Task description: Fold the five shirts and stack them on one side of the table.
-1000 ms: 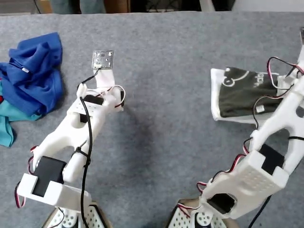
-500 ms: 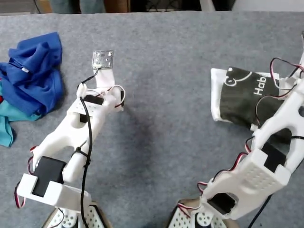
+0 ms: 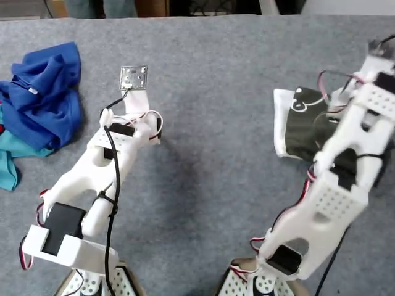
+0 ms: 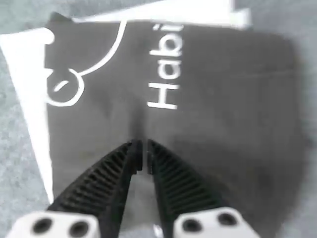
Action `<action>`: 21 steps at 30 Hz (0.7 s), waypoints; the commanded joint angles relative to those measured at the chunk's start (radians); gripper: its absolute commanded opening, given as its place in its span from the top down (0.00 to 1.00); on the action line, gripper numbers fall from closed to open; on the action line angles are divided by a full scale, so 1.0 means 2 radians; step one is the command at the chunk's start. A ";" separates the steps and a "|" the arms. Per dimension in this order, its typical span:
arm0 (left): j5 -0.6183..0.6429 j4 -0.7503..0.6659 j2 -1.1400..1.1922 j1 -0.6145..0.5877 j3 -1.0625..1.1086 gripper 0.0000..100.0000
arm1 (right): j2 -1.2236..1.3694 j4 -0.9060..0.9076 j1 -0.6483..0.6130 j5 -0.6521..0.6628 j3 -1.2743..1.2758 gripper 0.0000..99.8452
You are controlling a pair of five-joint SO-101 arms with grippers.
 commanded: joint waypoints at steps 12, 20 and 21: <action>-0.042 0.105 -0.013 -0.046 -0.127 0.97 | 0.068 0.168 -0.061 -0.057 -0.257 0.99; -0.147 0.305 -0.011 -0.310 -0.320 0.97 | 0.029 0.170 -0.133 -0.061 -0.391 0.99; -0.164 0.310 -0.011 -0.349 -0.335 0.97 | 0.022 0.170 -0.144 -0.061 -0.390 0.99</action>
